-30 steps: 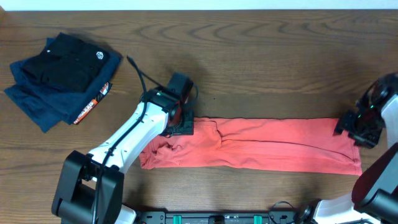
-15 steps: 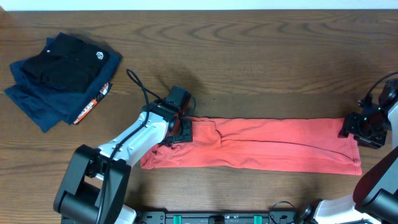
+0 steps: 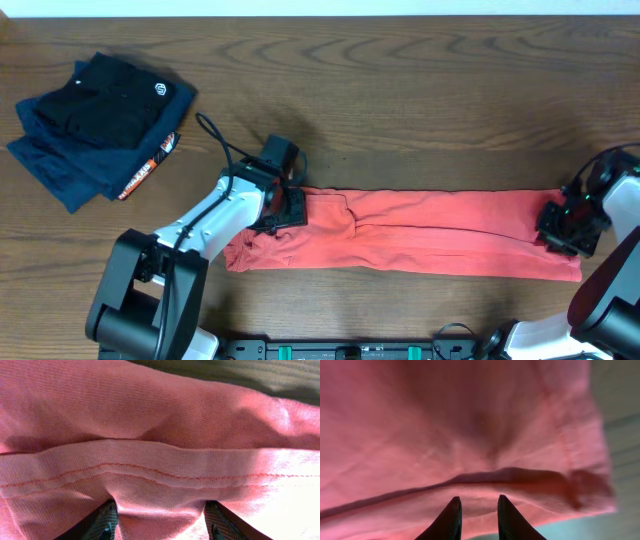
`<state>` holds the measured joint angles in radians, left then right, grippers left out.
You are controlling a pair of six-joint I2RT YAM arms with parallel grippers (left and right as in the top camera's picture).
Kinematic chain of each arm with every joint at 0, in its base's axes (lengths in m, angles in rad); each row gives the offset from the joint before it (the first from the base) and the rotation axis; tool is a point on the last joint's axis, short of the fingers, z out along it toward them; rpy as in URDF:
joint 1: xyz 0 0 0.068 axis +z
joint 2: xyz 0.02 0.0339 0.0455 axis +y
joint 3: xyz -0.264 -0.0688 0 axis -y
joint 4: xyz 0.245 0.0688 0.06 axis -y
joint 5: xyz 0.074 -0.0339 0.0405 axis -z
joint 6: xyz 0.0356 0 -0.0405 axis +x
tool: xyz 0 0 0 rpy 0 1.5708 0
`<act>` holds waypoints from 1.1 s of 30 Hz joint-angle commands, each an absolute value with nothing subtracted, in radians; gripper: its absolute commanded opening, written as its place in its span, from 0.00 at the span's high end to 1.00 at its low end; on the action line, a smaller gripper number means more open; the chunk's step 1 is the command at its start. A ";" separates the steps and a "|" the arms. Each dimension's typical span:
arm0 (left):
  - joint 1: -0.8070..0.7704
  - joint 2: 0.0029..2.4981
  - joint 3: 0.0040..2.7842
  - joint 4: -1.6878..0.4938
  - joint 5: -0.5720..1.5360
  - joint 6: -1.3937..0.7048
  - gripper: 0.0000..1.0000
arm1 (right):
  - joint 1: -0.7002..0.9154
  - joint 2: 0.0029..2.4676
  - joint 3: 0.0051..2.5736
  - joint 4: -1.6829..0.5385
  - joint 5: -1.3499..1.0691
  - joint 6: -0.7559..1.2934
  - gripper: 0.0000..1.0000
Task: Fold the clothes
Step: 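Grasp the strip's left end with left gripper, right end with right gripper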
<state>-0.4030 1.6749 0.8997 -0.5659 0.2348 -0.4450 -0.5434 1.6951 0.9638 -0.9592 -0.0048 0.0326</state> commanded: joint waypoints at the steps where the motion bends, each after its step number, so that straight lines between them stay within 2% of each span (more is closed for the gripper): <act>1: -0.379 1.723 0.892 -0.565 0.294 -0.440 0.41 | -0.549 1.704 0.917 -0.915 -0.005 0.094 0.76; 7: -0.349 1.753 0.892 -0.521 0.306 -0.439 0.41 | -0.549 1.704 0.849 -0.804 -0.005 0.121 0.76; 13: -0.349 1.792 0.892 -0.379 0.299 -0.439 0.41 | -0.545 1.704 0.810 -0.641 -0.028 0.135 0.75; 22: -0.297 1.816 0.892 -0.206 0.145 -0.451 0.41 | -0.497 1.704 0.810 -0.396 -0.093 0.162 0.73; 29: -0.215 1.816 0.902 -0.035 0.149 -0.477 0.41 | -0.479 1.704 0.811 -0.239 -0.191 0.198 0.71; 33: -0.207 1.816 0.936 -0.041 0.206 -0.474 0.41 | -0.473 1.701 0.825 -0.236 -0.246 0.151 0.67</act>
<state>-0.2119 1.7973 0.9154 -0.0372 0.2031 -0.4721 -0.4866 1.6951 0.8207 -0.2306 -0.1726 0.1749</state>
